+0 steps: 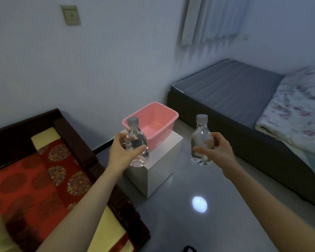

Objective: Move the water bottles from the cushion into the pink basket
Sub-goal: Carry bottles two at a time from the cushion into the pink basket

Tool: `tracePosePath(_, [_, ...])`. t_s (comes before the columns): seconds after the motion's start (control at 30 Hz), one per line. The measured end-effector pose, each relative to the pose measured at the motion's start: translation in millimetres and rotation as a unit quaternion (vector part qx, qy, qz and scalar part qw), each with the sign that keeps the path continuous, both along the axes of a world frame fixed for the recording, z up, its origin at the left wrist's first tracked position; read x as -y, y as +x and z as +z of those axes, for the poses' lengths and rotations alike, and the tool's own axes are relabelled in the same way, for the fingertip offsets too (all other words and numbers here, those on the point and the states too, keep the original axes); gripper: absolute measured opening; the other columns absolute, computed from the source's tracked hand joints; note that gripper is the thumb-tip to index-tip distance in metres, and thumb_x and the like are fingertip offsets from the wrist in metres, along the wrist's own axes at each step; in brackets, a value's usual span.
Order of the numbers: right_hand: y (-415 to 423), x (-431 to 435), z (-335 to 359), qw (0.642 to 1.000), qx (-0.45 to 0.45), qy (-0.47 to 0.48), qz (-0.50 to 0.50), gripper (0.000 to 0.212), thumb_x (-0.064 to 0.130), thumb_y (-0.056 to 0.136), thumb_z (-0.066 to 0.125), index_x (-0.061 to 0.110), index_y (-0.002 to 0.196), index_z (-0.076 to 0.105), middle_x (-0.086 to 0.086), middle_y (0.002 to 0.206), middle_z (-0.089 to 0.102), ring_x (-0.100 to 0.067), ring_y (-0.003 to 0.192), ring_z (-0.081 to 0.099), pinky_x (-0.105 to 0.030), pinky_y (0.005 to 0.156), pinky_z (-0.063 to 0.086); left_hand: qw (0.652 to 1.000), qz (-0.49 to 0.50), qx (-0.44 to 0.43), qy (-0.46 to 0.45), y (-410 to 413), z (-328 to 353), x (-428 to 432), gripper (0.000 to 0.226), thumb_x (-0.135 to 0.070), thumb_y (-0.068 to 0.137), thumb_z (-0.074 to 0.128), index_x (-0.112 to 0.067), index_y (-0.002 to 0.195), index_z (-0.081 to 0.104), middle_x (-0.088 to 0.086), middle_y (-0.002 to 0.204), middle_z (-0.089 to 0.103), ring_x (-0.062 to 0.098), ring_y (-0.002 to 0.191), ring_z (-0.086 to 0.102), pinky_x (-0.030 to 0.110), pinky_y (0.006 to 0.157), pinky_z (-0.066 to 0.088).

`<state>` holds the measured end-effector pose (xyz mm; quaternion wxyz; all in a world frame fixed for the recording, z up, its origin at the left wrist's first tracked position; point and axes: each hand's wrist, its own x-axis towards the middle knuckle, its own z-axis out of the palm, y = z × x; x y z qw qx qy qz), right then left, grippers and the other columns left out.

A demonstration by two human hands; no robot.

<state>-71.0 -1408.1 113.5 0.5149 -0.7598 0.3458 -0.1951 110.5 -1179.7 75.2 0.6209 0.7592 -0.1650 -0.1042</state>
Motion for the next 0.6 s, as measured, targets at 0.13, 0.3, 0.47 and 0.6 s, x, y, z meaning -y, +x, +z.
tracePosePath(0.13, [36.4,73.0,8.9,0.998,0.005,-0.014,0.057,0.061,0.023,0.064,0.086,0.023,0.113,0.050,0.004,0.103,0.058,-0.015,0.094,0.058,-0.024,0.070,0.046,0.999,0.044,0.006,-0.004,16.3,1.2,56.8,0.062,-0.024,0.059,0.089,-0.020,0.106,0.048,0.002,0.110,0.060,0.020,0.102,0.059,0.038,0.088,0.051])
tracePosePath(0.3, [78.5,143.8,10.5,0.993,-0.009,-0.025,0.115,0.060,0.023,0.064,0.086,0.023,0.112,0.050,0.002,0.106,0.058,-0.015,0.094,0.059,-0.024,0.071,0.046,0.995,0.097,0.007,-0.015,27.9,-5.4,110.8,0.062,-0.023,0.059,0.088,-0.021,0.105,0.047,0.001,0.108,0.059,0.018,0.100,0.057,0.029,0.082,0.046])
tracePosePath(0.47, [126.7,183.9,-7.0,0.989,0.009,0.011,0.147,0.056,0.018,0.066,0.084,0.024,0.111,0.050,0.003,0.105,0.059,-0.014,0.094,0.061,-0.024,0.071,0.048,0.993,0.118,0.002,0.020,55.3,-19.0,148.2,0.066,-0.029,0.056,0.089,-0.021,0.105,0.045,0.003,0.108,0.060,0.022,0.101,0.060,0.040,0.088,0.052])
tracePosePath(0.6, [174.9,212.5,-28.4,0.983,0.008,0.007,0.182,0.055,0.019,0.065,0.085,0.024,0.108,0.051,0.003,0.103,0.059,-0.015,0.094,0.061,-0.029,0.076,0.053,0.991,0.131,-0.004,0.036,88.4,-31.7,176.3,0.066,-0.030,0.056,0.088,-0.021,0.106,0.045,0.002,0.107,0.061,0.022,0.100,0.061,0.043,0.088,0.052])
